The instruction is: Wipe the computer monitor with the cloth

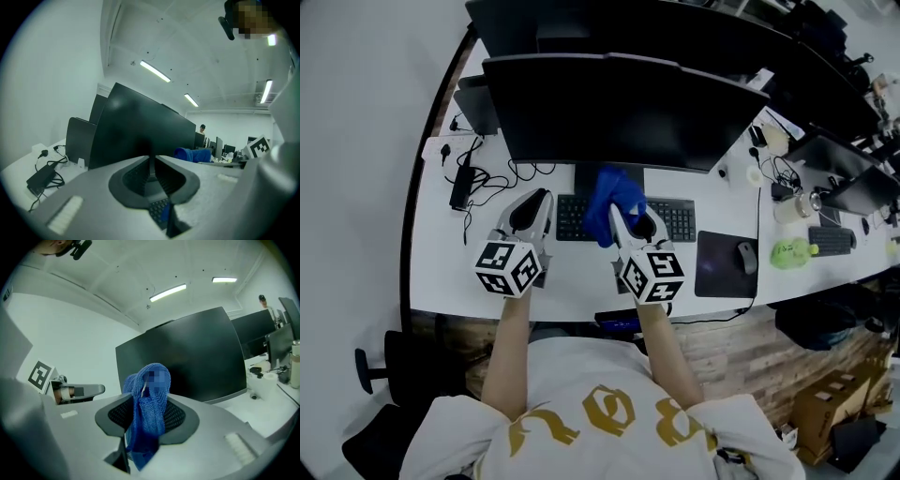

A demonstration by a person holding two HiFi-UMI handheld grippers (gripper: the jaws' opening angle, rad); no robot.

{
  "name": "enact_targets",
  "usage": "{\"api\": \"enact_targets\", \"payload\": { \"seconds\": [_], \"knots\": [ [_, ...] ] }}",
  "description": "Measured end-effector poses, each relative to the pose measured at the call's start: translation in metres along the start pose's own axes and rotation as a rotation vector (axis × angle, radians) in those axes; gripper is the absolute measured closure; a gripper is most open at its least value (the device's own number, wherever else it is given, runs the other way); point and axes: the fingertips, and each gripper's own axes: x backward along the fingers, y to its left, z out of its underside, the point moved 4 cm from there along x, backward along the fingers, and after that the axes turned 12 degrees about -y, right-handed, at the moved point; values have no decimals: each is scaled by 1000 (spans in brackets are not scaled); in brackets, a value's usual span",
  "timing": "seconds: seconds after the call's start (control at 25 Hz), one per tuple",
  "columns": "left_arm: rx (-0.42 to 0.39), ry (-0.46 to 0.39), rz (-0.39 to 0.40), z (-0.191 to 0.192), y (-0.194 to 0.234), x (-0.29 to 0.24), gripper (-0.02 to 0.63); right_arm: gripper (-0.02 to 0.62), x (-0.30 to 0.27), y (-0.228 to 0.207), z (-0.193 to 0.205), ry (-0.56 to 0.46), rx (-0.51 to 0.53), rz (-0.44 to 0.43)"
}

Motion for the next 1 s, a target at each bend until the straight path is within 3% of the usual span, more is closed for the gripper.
{"api": "enact_targets", "payload": {
  "seconds": [0.44,1.0],
  "knots": [
    [-28,-7,15,-9,-27,7,577,437,24,-2,-15,-37,26,-5],
    [-32,-10,11,-13,-28,22,578,439,33,9,-16,-48,23,-22]
  ]
}}
